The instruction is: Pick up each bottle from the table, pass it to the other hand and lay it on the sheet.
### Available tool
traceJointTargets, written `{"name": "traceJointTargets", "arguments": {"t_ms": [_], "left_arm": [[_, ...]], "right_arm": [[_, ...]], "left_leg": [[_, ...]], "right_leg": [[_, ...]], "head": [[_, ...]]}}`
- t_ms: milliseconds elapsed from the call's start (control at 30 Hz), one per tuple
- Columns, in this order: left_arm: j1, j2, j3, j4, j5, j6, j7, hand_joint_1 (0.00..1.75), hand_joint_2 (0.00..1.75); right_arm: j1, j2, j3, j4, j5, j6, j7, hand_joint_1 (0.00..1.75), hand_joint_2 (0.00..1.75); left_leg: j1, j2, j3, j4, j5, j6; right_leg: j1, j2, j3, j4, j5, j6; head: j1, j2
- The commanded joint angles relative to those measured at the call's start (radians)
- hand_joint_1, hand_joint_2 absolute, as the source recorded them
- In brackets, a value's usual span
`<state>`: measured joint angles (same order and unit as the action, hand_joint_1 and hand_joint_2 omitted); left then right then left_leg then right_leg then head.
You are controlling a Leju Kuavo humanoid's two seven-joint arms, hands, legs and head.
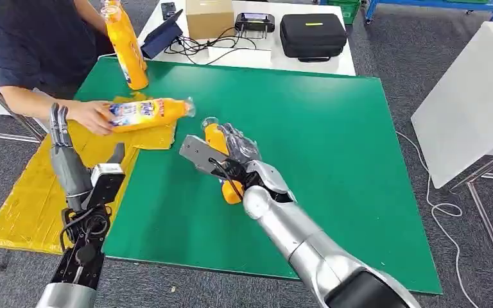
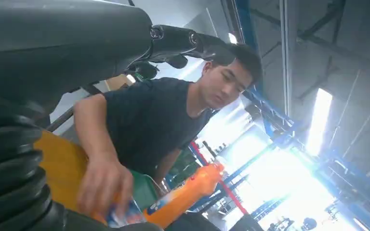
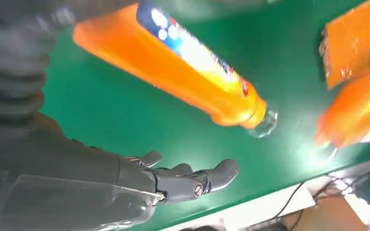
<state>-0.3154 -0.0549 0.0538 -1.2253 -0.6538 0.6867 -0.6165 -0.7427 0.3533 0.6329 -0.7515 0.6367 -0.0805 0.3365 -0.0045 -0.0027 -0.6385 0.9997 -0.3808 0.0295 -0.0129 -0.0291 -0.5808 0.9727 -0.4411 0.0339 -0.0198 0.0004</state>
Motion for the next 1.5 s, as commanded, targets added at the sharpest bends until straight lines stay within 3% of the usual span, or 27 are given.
{"name": "traceJointTargets", "arguments": {"t_ms": [33,400,900,1133,1167,1500], "left_arm": [[-0.034,-0.008,-0.009,0.028,0.0,0.011,0.005,0.0,1.75],[-0.033,0.009,-0.023,0.038,0.028,0.011,0.008,0.0,1.75],[-0.057,-0.007,0.027,0.09,0.026,0.011,-0.014,0.0,1.75],[0.004,0.011,0.064,0.053,0.049,0.011,-0.045,0.0,1.75],[0.011,0.01,0.069,0.047,0.055,0.011,-0.048,0.0,1.75],[0.057,0.004,0.079,-0.002,0.057,0.011,-0.03,0.0,1.75]], "right_arm": [[-0.076,-0.004,0.086,0.12,-0.012,0.001,0.007,0.0,0.0],[-0.059,-0.004,0.115,0.143,-0.04,-0.013,-0.041,0.0,0.0],[-0.061,-0.004,0.075,0.159,0.075,-0.002,-0.07,0.0,0.0],[-0.063,-0.008,0.13,0.177,0.168,0.016,-0.069,0.0,0.0],[-0.059,-0.014,0.127,0.16,0.182,0.019,-0.07,0.0,1.75],[-0.024,-0.103,0.083,-0.031,0.285,0.159,-0.065,0.0,1.75]], "left_leg": [[0.001,0.0,0.002,0.0,-0.001,-0.001],[0.002,-0.001,0.005,0.0,-0.002,-0.002],[0.001,-0.002,0.005,0.0,-0.002,-0.002],[0.0,0.001,0.003,-0.001,-0.001,-0.001],[0.002,0.002,0.009,0.0,-0.004,-0.003],[0.001,-0.001,0.002,0.0,-0.001,-0.001]], "right_leg": [[0.0,0.001,0.003,0.0,-0.001,-0.001],[0.001,0.001,0.007,-0.001,-0.002,-0.001],[0.001,0.0,0.007,-0.001,-0.002,-0.002],[0.0,0.002,0.003,-0.001,0.0,-0.001],[0.001,0.005,0.01,-0.002,-0.003,-0.002],[0.0,0.0,0.003,-0.001,-0.001,-0.001]], "head": [[0.0,0.0],[0.0,0.0],[0.0,0.0],[0.0,0.0],[0.0,0.0],[0.0,0.0]]}}
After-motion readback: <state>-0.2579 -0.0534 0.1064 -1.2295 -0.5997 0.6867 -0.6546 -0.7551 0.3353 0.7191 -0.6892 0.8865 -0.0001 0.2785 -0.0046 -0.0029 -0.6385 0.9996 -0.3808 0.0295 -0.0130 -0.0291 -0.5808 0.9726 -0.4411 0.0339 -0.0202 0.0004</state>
